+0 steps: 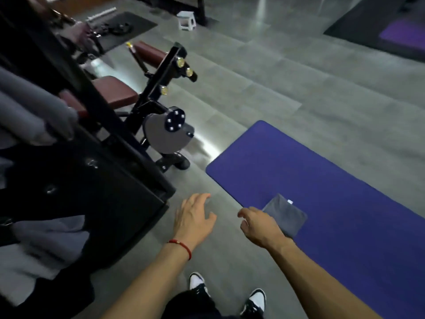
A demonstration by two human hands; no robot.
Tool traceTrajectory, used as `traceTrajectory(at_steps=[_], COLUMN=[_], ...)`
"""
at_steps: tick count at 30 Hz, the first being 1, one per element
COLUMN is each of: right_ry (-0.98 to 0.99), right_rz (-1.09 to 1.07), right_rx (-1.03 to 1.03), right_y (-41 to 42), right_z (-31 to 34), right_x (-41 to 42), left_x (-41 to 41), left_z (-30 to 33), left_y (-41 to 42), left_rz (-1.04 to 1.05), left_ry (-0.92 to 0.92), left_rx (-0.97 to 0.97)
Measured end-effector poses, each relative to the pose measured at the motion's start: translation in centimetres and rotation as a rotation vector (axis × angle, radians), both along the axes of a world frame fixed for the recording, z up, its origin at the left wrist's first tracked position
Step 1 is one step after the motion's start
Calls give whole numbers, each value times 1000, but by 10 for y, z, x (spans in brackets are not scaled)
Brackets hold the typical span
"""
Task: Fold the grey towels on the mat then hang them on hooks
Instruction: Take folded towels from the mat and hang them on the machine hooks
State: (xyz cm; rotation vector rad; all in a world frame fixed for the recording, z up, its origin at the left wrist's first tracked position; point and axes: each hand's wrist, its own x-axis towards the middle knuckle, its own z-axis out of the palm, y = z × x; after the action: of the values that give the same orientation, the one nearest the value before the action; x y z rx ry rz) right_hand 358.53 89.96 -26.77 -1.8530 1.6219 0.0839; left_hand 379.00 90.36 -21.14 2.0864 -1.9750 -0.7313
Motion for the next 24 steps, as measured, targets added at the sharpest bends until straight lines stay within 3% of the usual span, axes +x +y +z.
traceTrajectory(at_steps=[5, 10, 14, 19, 24], right_ry=[78, 134, 185, 126, 103], right_rz=[-120, -254, -272, -143, 6], right_rx=[129, 334, 416, 462, 516], right_y=[-10, -16, -36, -106, -166], right_z=[-21, -55, -101, -212, -362], right_x=[-92, -171, -213, -225, -223], left_x=[-78, -136, -166, -188, -201], left_z=[-19, -74, -127, -218, -341], left_y=[-47, -108, -142, -173, -182], left_rz=[-225, -315, -334, -177, 167], left_ry=[-125, 81, 89, 169, 218], left_rx=[23, 238, 365, 532, 551])
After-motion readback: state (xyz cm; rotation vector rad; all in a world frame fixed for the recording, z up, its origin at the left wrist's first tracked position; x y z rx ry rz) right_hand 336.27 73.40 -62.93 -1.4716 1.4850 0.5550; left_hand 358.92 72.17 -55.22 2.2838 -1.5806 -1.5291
